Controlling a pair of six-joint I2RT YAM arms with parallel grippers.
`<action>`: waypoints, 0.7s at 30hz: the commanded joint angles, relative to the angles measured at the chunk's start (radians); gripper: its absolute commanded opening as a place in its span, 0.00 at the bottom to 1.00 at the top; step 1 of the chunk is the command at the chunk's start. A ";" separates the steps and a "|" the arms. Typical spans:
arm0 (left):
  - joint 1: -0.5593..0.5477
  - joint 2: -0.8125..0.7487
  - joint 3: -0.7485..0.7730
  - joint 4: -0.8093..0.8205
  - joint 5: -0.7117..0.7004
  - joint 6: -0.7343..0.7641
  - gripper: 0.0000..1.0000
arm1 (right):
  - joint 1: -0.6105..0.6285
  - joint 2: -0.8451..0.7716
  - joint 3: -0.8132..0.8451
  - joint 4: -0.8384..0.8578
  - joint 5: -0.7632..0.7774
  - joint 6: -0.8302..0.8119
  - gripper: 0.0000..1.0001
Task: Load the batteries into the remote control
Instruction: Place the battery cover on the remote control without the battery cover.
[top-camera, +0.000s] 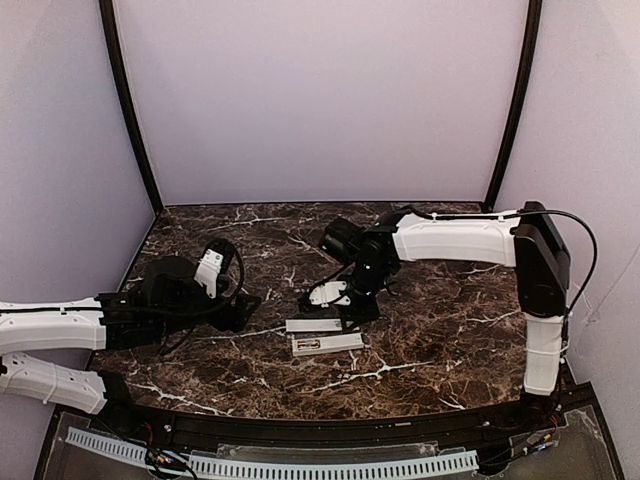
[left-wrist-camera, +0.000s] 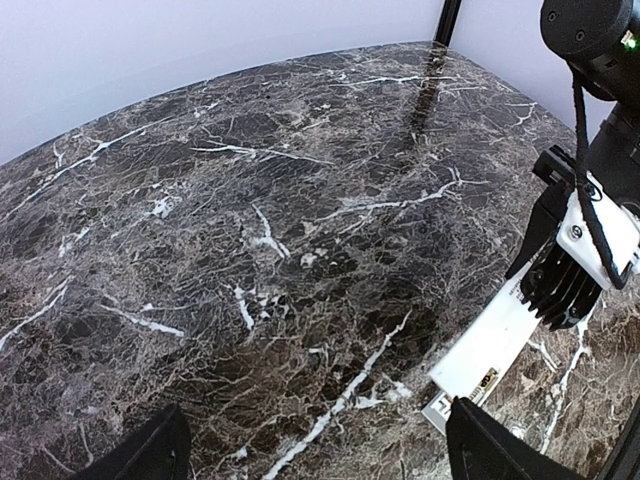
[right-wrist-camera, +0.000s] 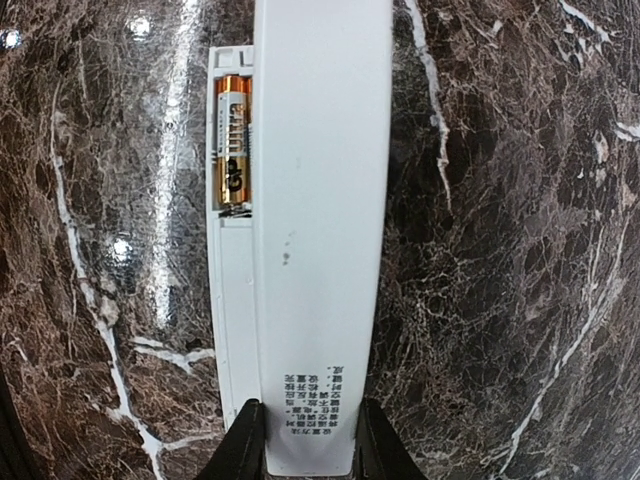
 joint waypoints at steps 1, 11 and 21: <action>0.007 0.007 0.020 -0.020 0.001 -0.008 0.89 | 0.018 0.020 -0.022 0.010 -0.027 0.004 0.20; 0.008 0.015 0.015 -0.009 0.000 -0.011 0.89 | 0.032 0.037 -0.043 0.006 -0.031 0.015 0.20; 0.008 0.001 0.007 -0.014 -0.005 -0.010 0.89 | 0.044 0.085 -0.030 -0.010 0.013 0.021 0.22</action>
